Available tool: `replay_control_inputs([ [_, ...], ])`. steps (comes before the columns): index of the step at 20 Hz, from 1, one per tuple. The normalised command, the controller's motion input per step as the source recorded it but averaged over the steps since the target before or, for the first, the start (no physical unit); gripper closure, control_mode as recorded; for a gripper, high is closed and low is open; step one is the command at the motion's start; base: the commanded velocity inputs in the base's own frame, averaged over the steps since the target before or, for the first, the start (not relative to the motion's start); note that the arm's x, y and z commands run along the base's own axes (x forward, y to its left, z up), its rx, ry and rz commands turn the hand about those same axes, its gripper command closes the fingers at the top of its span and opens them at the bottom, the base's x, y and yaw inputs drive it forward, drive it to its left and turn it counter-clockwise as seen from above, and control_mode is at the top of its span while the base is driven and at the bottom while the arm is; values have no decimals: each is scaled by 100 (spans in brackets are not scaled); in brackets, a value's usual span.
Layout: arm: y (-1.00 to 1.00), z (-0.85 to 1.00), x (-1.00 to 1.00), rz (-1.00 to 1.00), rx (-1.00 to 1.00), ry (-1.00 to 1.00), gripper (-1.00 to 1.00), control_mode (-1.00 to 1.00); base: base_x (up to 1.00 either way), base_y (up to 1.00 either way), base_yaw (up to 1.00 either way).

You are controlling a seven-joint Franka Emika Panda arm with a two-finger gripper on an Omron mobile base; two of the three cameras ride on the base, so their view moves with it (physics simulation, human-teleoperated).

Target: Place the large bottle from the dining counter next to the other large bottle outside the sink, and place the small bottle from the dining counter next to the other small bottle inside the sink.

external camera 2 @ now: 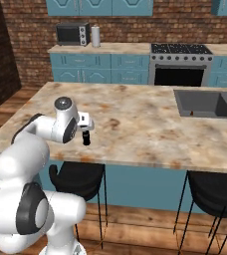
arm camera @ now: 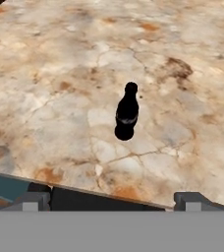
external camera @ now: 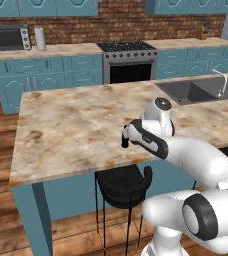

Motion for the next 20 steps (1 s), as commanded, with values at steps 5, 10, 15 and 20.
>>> replay_control_inputs([
  [5, 4, -5, 0, -1, 0, -7, -100, -100, 0, 0, 0],
  [10, 6, -4, 0, -1, 0, -8, -100, -100, 0, 0, 0],
  [15, 2, -5, 6, 0, 0, -2, -100, -100, 0, 0, 0],
  [20, 0, -10, 17, 0, 0, 0, -100, -100, 0, 0, 0],
])
